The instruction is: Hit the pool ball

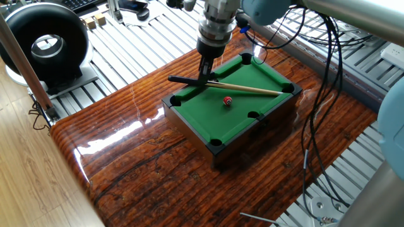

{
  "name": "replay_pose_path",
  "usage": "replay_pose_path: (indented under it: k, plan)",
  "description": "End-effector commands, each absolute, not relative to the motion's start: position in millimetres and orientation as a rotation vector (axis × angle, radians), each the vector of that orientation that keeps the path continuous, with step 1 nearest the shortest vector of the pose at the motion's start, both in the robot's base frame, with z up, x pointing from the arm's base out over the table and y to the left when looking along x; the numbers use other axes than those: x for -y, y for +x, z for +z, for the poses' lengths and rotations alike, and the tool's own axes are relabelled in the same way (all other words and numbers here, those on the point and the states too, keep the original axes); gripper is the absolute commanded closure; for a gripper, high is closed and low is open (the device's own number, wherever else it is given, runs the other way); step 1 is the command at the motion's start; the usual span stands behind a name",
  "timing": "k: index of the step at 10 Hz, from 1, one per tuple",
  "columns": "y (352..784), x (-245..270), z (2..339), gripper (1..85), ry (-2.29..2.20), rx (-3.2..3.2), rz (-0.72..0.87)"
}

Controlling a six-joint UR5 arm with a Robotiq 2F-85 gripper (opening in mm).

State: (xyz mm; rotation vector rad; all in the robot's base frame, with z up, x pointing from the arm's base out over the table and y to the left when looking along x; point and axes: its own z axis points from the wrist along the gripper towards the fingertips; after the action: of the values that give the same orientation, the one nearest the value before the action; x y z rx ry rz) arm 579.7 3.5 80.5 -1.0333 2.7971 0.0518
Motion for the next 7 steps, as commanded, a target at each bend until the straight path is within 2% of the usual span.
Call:
replay_pose_path:
  k: [1,7]
  plan:
    - [585.9,-10.2,79.8,42.7,-1.009,-2.788,0.038]
    - [585.7,-5.9,77.4,49.7,-0.990,-2.801,0.009]
